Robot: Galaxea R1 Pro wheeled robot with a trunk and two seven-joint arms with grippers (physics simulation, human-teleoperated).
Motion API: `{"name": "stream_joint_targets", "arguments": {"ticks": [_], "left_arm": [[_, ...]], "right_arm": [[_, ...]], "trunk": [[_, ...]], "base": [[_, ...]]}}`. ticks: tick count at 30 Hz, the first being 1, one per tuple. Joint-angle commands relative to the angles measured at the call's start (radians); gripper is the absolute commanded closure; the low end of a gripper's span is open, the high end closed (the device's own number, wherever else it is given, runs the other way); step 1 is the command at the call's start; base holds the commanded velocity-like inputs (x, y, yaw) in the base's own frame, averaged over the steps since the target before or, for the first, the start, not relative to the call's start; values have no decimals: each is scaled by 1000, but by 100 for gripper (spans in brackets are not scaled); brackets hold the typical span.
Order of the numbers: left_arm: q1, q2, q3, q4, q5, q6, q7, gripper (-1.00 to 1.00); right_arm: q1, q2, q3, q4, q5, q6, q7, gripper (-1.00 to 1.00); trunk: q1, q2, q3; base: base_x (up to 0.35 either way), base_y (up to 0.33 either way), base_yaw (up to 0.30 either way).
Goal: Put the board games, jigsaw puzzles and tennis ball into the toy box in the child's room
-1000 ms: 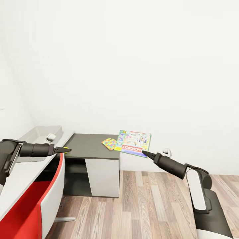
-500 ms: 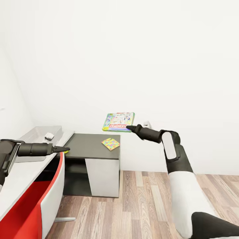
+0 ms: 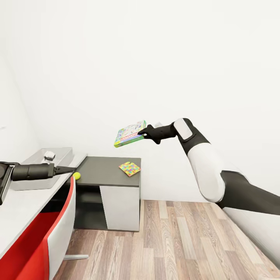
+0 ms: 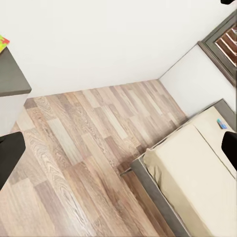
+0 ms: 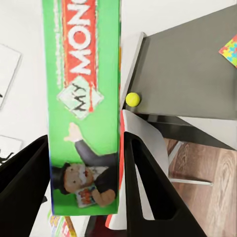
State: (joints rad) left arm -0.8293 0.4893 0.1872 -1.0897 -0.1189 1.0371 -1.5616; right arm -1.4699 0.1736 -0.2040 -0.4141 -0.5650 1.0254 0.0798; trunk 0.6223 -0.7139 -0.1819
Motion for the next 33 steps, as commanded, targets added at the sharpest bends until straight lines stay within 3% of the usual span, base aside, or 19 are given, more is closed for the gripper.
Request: {"name": "stream_joint_targets", "arguments": {"ticks": [1,6,17,33], "left_arm": [[-1,-1,1,-1,-7,10,-9,-100],[-2,-1,1,-1,-1,10,-9,-100],[-4,-1,1,-1,2,10,-9,-100],[-4,-3,3,-1,2,10,-9,-100]], "right_arm": [[-3,1,-7,1,11,5,6,100],[-4,1,-6,3,12,4,8,100],[-4,1,-5,3,13,-9,6,100],[3,1,-3,3,12,-56,5,100]], "trunk": [[0,-1,-2],[0,-1,-2],[0,-1,-2],[0,-1,-3]], "base": [[0,0,0],[0,0,70],[55,-52,263],[193,-187,244]]}}
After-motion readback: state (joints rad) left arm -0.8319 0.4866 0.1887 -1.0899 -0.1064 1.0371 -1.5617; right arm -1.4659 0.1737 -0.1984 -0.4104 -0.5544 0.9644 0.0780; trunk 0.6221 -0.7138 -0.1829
